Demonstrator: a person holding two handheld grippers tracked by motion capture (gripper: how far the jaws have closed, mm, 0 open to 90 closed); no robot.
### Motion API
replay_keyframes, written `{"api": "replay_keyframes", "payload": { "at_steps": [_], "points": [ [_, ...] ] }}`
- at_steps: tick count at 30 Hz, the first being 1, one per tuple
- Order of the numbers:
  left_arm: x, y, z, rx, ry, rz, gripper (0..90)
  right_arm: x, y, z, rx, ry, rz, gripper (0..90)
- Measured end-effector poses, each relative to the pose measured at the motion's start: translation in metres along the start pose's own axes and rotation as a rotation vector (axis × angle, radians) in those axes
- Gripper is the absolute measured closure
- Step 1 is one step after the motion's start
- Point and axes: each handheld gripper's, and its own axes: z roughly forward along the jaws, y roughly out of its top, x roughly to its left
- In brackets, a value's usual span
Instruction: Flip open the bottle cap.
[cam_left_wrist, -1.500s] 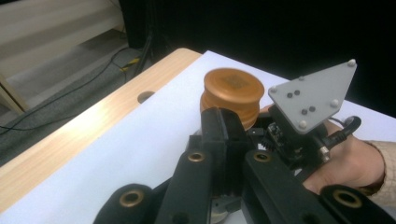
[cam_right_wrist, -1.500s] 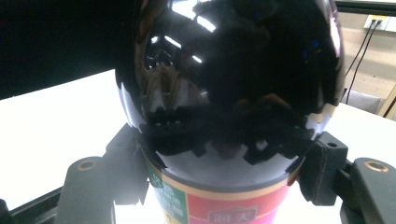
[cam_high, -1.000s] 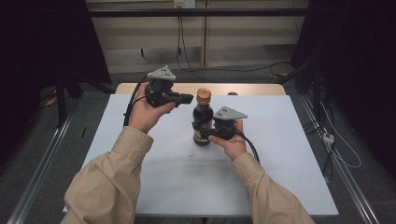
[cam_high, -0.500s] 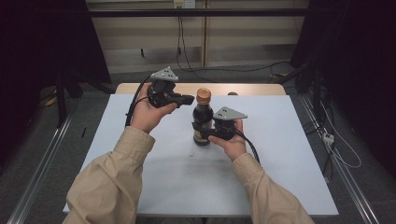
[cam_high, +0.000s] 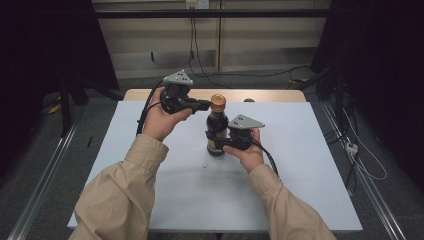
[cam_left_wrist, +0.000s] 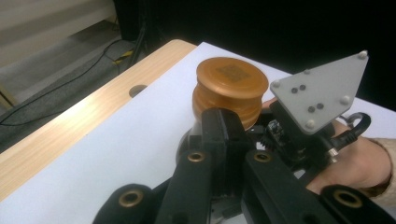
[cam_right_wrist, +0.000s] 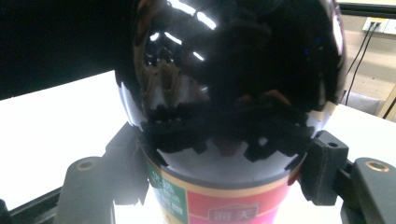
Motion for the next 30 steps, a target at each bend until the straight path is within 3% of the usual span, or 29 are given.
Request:
{"api": "replay_keyframes", "payload": {
  "at_steps": [9, 14, 30],
  "points": [
    [-0.0002, 0.0014, 0.0003, 0.007, -0.004, 0.012, 90.0, -0.0003, -0.0001, -0.0003, 0.000, -0.002, -0.001, 30.3],
    [-0.0036, 0.0027, 0.0007, 0.007, 0.013, 0.024, 90.0, -0.0004, -0.0005, -0.0007, 0.000, -0.003, 0.001, 30.3],
    [-0.0024, 0.0043, 0.0010, 0.003, 0.006, 0.023, 90.0, -0.0007, -0.0008, -0.0004, 0.000, -0.002, 0.001, 30.3]
  ]
}}
